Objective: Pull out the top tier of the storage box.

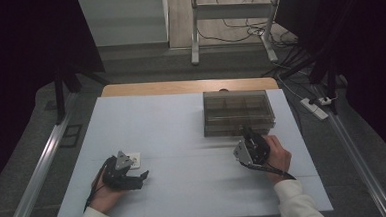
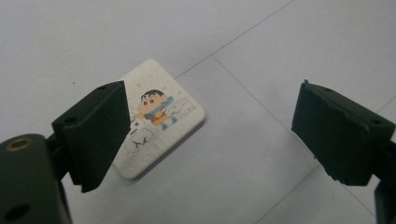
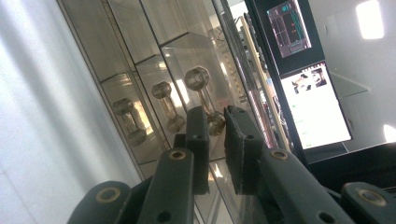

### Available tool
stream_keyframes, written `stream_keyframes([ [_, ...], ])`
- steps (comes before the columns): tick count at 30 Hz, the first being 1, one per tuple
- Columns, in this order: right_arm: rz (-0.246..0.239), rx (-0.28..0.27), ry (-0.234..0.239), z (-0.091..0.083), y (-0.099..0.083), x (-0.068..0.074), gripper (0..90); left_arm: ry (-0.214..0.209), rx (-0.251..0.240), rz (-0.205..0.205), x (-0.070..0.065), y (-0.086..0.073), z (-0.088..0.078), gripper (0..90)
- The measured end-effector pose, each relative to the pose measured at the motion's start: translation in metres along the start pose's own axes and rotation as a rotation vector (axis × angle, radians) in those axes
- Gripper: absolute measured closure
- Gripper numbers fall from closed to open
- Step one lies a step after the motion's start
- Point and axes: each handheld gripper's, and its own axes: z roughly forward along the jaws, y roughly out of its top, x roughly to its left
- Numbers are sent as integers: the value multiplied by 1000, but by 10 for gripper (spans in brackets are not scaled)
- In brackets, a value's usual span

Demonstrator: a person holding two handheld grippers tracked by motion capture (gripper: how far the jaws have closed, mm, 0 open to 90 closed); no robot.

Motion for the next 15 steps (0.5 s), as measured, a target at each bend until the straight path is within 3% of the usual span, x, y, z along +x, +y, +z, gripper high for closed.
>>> stream_keyframes([
  [9, 0, -6, 7, -2, 0, 1, 794, 0, 0, 1, 0, 0, 0, 118],
  [15, 25, -15, 26, -2, -1, 0, 758, 1, -1, 1, 0, 0, 0, 117],
])
